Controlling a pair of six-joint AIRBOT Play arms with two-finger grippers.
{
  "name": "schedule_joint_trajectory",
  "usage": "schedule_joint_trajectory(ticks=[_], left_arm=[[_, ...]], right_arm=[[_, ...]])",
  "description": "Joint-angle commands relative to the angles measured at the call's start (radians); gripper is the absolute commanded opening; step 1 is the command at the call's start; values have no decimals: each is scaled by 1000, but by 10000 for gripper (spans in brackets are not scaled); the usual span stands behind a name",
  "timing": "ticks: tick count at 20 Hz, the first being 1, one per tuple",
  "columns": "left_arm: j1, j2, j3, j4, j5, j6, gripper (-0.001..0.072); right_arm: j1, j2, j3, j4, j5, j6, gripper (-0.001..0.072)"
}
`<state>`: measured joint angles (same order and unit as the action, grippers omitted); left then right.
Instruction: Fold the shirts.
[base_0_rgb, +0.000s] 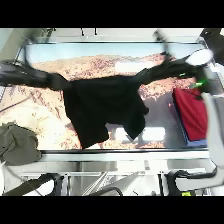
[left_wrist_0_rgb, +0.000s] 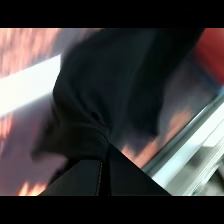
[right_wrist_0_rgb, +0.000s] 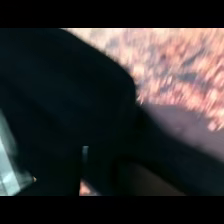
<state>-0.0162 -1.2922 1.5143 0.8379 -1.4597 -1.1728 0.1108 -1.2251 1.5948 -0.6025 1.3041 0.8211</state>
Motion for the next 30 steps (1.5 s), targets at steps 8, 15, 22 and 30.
schedule_joint_trajectory(ticks=[8, 15, 22, 30], left_arm=[[154, -389, 87, 138, -132, -91, 696], [207, -304, -273, 138, -19, -45, 696], [108, -422, -292, 50, 162, 39, 694], [87, -512, -114, 61, 88, 39, 17]], right_arm=[[-125, -194, -23, -25, 111, 150, 292], [-338, 97, -381, -60, 169, 197, 292], [-299, 310, -901, -52, -40, 201, 482], [-12, 253, -1050, 40, -383, 218, 481]])
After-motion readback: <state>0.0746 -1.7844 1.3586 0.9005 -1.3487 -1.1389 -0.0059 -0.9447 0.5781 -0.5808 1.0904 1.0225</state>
